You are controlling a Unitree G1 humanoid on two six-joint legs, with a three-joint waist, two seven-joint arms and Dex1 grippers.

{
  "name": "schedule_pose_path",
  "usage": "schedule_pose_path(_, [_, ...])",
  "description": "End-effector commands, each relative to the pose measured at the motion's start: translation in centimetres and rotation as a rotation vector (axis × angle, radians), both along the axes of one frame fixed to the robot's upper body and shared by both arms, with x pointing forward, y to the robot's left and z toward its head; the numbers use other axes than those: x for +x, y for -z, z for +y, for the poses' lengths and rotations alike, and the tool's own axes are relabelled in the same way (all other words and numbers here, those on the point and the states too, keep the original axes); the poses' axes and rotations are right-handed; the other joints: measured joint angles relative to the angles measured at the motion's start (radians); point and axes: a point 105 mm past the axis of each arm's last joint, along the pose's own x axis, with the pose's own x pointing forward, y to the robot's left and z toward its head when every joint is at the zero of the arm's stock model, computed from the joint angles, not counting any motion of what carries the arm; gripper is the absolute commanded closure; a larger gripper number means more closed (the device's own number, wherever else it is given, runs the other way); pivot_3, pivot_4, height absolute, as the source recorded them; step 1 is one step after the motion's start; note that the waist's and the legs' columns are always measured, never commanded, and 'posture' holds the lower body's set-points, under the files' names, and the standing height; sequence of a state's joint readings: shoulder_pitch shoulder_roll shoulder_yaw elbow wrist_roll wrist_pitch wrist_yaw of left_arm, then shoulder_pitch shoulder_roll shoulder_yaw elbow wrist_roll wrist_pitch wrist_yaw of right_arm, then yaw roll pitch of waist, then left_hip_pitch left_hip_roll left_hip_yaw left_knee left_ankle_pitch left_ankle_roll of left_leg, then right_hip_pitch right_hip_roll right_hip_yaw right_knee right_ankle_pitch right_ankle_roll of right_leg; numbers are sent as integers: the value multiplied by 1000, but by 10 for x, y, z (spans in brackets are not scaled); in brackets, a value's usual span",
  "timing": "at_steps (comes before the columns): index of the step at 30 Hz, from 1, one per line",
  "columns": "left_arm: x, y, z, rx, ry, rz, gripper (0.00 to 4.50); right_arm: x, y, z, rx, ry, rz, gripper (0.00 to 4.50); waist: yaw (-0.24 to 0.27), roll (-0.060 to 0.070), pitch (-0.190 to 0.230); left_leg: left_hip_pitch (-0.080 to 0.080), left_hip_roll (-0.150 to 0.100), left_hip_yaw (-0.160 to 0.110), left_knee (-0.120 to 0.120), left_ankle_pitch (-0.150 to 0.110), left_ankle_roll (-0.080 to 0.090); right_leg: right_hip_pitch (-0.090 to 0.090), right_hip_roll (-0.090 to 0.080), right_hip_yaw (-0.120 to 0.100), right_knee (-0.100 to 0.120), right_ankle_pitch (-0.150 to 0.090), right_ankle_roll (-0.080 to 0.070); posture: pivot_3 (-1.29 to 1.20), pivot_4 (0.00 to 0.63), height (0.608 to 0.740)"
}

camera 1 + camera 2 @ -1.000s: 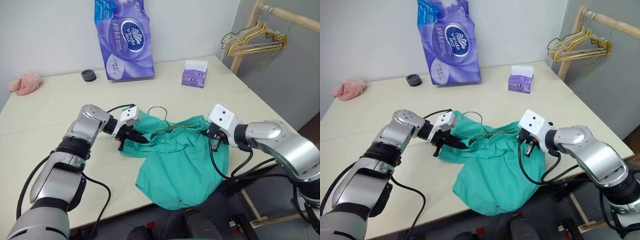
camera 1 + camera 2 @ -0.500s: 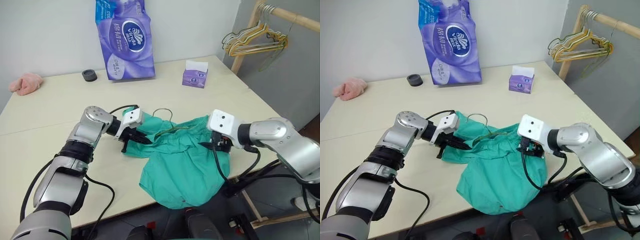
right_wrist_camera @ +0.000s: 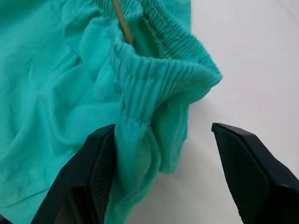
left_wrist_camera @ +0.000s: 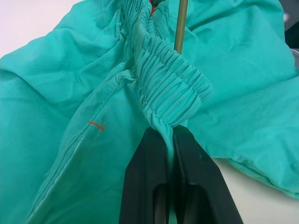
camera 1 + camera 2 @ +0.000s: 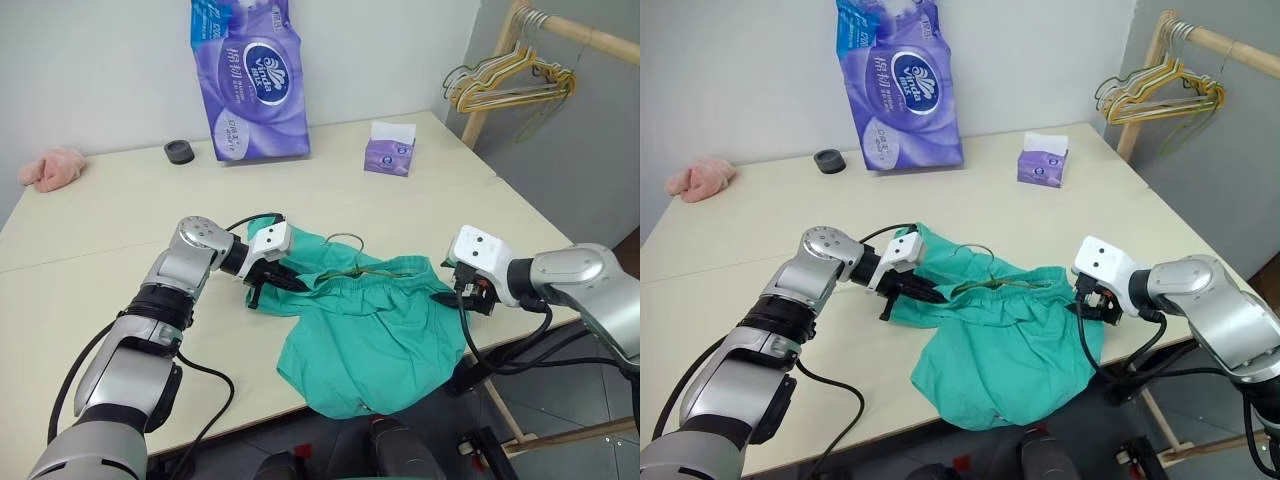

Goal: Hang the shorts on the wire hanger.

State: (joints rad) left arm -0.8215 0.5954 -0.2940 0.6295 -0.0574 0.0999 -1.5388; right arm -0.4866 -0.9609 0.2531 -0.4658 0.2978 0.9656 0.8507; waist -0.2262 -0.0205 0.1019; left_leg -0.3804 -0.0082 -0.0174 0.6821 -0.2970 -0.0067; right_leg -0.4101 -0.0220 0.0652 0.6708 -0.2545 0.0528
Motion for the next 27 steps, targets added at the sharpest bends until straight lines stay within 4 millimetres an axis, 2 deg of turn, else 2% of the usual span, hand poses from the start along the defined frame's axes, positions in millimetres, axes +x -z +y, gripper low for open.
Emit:
schedule_pose_path(1, [0, 2, 0, -5, -5, -2, 4500, 5, 4, 1, 15, 4, 20, 1124, 0, 0, 0, 0, 0, 0, 0, 0, 0, 0, 0, 0, 0, 0, 0, -292, 69, 740])
schedule_pose_path(7, [1, 2, 1, -15, -13, -5, 4500, 17, 15, 18, 57, -7, 50, 1124, -4, 1, -1, 0, 0, 0, 0, 0, 0, 0, 0, 0, 1, 0, 0, -289, 64, 740])
schedule_pose_path(10, [3, 1, 1, -28, -24, -8, 4500, 21, 19, 29, 70, -27, 51, 1661, -4, 1, -1, 0, 0, -1, 0, 0, 0, 0, 0, 0, 1, 0, 0, -285, 65, 740])
schedule_pose_path(18, [15, -5, 2, -86, -106, -49, 4500, 21, 20, 38, 51, -77, 23, 4430, -5, 1, -1, 0, 0, -1, 0, 0, 0, 0, 0, -1, 1, 0, 0, -282, 66, 740])
schedule_pose_path(23, [30, -12, 3, -140, -209, -81, 4500, 18, 14, 37, 26, -101, -18, 4486, -1, 1, -1, 0, 0, -1, 1, 0, 0, 0, -1, -1, 1, 0, 0, -283, 66, 740])
schedule_pose_path(27, [37, -10, 9, -149, -266, -85, 3367, 17, 8, 36, 28, -105, -39, 4500, -4, 1, -1, 0, 0, -2, 2, 0, 0, 0, -1, -1, 2, 0, 0, -284, 66, 740])
